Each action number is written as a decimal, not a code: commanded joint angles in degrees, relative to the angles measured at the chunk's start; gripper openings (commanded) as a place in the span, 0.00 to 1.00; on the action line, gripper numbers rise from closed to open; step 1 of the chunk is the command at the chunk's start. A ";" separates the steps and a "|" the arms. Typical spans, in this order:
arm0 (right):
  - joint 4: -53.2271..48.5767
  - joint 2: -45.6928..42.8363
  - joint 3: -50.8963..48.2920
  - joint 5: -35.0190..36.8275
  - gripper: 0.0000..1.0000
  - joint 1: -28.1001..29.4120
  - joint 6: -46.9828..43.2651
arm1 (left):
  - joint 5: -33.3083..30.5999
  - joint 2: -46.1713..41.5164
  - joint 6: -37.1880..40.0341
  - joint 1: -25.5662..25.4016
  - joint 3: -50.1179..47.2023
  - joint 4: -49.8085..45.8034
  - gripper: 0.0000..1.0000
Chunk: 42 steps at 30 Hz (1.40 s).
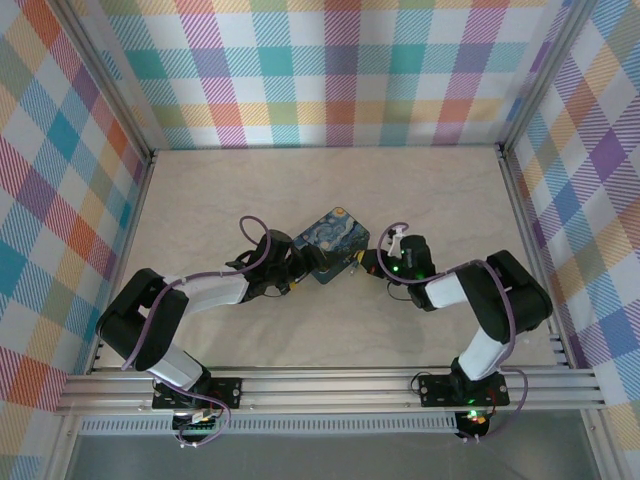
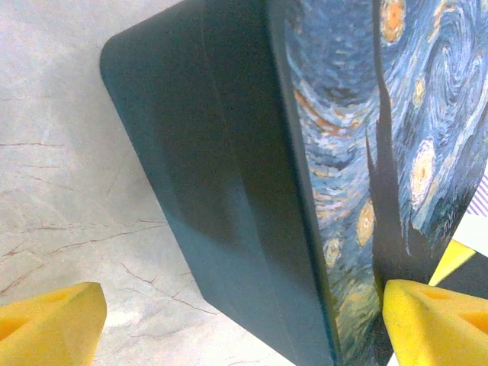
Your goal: Unlock the padlock with the key
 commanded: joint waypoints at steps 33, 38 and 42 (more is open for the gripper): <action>-49.70 -43.62 -4.40 2.37 0.00 -0.52 -10.91 | -18.04 -31.34 16.45 7.54 -5.22 -14.80 0.93; -52.01 -46.85 -6.57 3.37 0.00 -0.52 -9.22 | -23.25 -38.94 18.28 7.58 -6.26 -19.51 0.93; -47.97 -47.50 -9.41 2.94 0.00 -0.52 -6.35 | -26.07 -42.80 17.91 7.65 -7.76 -21.72 0.93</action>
